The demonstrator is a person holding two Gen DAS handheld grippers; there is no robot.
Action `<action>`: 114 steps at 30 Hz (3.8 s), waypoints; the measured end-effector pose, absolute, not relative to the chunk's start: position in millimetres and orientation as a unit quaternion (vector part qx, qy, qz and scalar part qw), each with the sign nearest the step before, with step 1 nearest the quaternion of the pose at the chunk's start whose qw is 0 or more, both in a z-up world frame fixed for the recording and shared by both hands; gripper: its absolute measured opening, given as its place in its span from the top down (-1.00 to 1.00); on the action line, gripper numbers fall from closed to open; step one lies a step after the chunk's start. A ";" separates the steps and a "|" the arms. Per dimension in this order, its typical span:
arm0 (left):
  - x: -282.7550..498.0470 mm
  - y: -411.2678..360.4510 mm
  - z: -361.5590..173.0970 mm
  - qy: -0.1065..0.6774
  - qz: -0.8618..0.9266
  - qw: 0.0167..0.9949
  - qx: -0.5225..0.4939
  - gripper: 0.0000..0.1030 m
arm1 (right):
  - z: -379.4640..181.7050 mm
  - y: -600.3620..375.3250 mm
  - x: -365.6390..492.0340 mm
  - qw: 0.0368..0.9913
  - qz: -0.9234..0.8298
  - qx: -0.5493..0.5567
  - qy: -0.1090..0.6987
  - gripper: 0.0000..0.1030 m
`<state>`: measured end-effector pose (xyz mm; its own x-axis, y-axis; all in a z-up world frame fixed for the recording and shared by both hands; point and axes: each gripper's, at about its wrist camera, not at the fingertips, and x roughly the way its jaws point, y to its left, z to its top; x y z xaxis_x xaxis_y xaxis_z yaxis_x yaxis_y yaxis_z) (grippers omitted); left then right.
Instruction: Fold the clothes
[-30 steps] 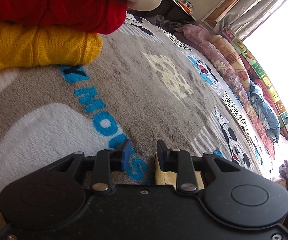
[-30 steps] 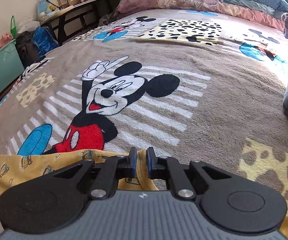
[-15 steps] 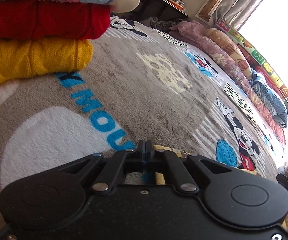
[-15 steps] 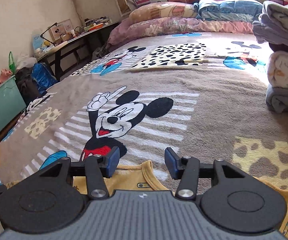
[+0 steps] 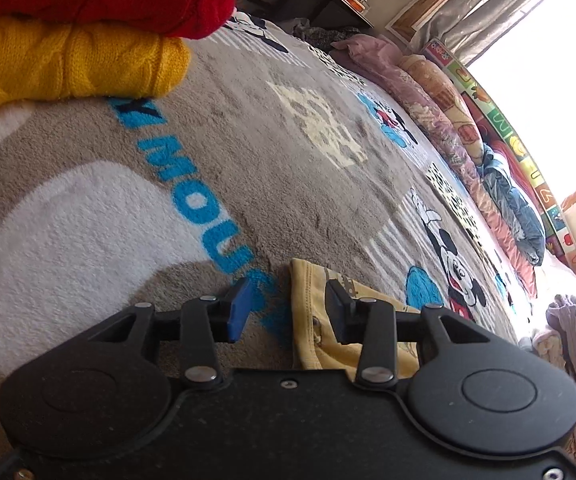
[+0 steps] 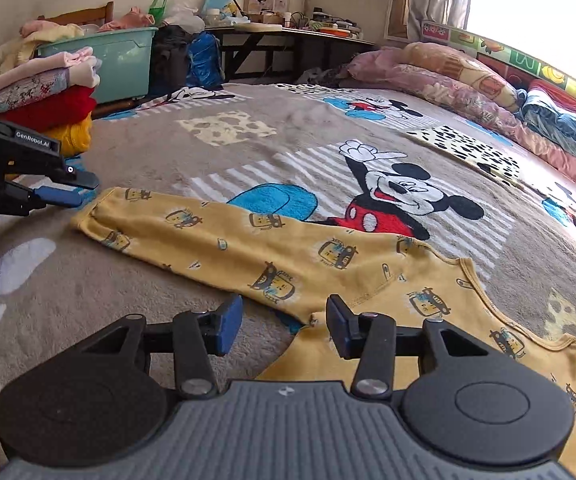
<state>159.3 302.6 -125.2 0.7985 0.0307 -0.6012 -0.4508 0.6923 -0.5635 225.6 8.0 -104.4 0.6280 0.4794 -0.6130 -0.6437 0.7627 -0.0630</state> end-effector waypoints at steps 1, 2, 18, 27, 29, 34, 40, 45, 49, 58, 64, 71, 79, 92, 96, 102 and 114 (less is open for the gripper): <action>160.9 298.1 -124.3 0.290 0.138 0.880 -0.351 0.29 | -106.7 10.4 220.5 0.892 0.311 -0.139 0.296 0.08; 162.5 293.8 -123.5 0.295 0.138 0.884 -0.335 0.38 | -108.3 10.1 215.1 0.894 0.309 -0.130 0.298 0.08; 156.3 295.1 -114.8 0.240 0.186 0.902 -0.306 0.36 | -125.0 20.5 233.2 0.885 0.310 -0.143 0.317 -0.12; 163.4 282.8 -106.0 0.247 0.169 0.909 -0.289 0.36 | -117.5 42.6 196.6 0.881 0.338 -0.207 0.257 -0.09; 164.3 289.9 -112.5 0.260 0.173 0.899 -0.308 0.36 | -117.4 58.8 187.8 0.874 0.346 -0.260 0.222 -0.03; 171.8 295.0 -127.3 0.275 0.166 0.888 -0.329 0.32 | -130.9 100.0 185.9 0.826 0.361 -0.388 0.191 0.14; 172.2 295.5 -125.3 0.272 0.180 0.889 -0.321 0.41 | -119.9 115.1 201.8 0.788 0.405 -0.391 0.247 0.95; 168.9 274.1 -100.8 0.231 0.155 0.923 -0.266 0.41 | -111.4 107.6 196.7 0.792 0.417 -0.360 0.264 0.95; 184.8 252.6 -108.9 0.269 0.029 0.928 -0.256 0.41 | -105.6 106.0 189.1 0.829 0.385 -0.345 0.214 0.51; 194.1 224.6 -108.6 0.294 0.012 0.940 -0.170 0.49 | -111.4 85.2 206.5 0.832 0.402 -0.254 0.286 0.35; 199.8 185.5 -113.3 0.317 0.017 0.948 -0.028 0.45 | -100.3 33.3 166.3 0.868 0.380 -0.150 0.282 0.35; 211.6 142.9 -128.3 0.343 -0.001 0.939 0.037 0.43 | -92.7 -70.6 106.8 0.912 0.303 -0.045 0.273 0.31; 183.9 108.1 -104.4 0.286 -0.028 0.957 0.020 0.43 | -110.2 -189.2 63.0 0.956 0.150 0.039 0.248 0.11; 119.8 110.6 -125.5 0.368 -0.087 0.908 -0.180 0.37 | -163.0 -281.5 50.8 0.917 0.071 0.254 0.299 0.11; 102.6 102.7 -128.6 0.374 -0.077 0.904 -0.194 0.41 | -171.1 -279.7 51.7 0.906 0.092 0.283 0.302 0.28; 94.1 95.3 -131.4 0.365 -0.054 0.913 -0.172 0.95 | -184.5 -286.8 45.8 0.877 0.105 0.355 0.306 0.87; 74.5 113.5 -119.9 0.327 0.006 0.915 -0.236 0.76 | -189.0 -302.8 38.3 0.863 0.094 0.392 0.304 0.90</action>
<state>74.5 113.5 -119.9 0.7862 -0.1434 -0.6011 -0.1657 0.8882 -0.4286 38.3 -302.8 -189.0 0.7972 0.4002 -0.4521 0.0774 0.6748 0.7339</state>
